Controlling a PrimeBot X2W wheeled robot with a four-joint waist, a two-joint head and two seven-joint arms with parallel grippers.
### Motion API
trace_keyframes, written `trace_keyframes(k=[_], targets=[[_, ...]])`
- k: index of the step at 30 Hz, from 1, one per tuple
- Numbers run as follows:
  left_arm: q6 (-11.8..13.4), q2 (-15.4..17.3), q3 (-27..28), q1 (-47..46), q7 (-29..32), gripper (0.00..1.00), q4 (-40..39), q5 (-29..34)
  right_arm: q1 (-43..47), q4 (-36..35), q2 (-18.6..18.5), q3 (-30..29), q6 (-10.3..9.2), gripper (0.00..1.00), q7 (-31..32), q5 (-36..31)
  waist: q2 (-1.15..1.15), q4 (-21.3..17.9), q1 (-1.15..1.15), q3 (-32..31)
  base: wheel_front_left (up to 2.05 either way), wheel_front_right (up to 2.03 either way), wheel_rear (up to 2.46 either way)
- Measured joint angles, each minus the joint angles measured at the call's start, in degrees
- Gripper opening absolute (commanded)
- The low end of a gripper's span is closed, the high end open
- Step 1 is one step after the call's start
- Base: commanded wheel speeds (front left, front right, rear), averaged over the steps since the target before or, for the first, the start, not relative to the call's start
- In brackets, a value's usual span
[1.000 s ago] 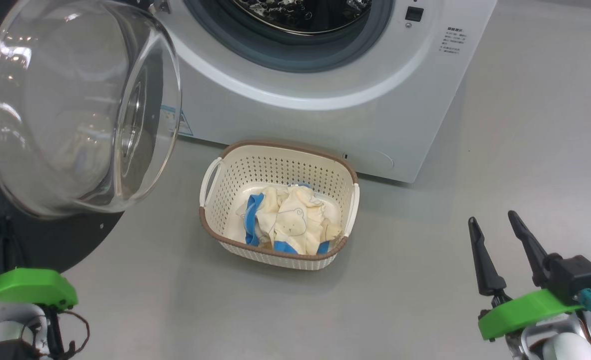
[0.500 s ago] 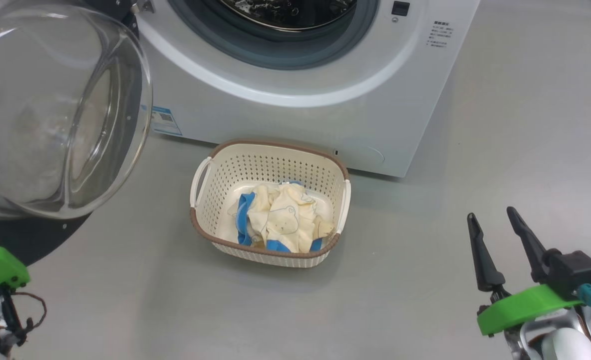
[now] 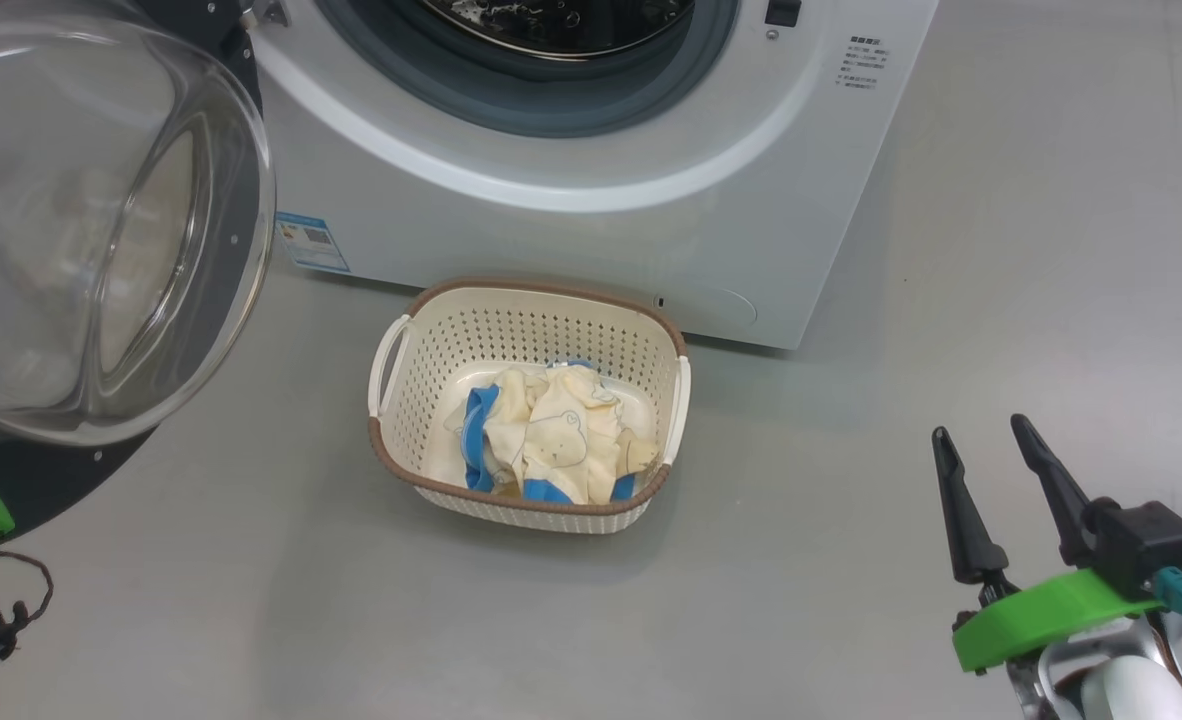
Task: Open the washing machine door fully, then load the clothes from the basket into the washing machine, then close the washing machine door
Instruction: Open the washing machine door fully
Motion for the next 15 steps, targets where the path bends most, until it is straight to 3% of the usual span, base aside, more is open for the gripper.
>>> trace_keyframes(k=[6,15], targets=[[0.0,-1.7,1.5,1.1,-0.2,0.00,-3.0,0.6,0.0,0.2,0.0,-0.2,0.00,1.00,0.0,0.0,0.00,0.0,0.00,-0.4,0.00,0.00,0.00],[0.0,-4.5,2.8,10.8,-0.2,0.00,-13.7,1.6,0.1,0.1,0.0,-0.7,0.00,1.00,-0.3,0.0,0.00,-0.2,0.00,-2.1,0.00,0.00,0.00]])
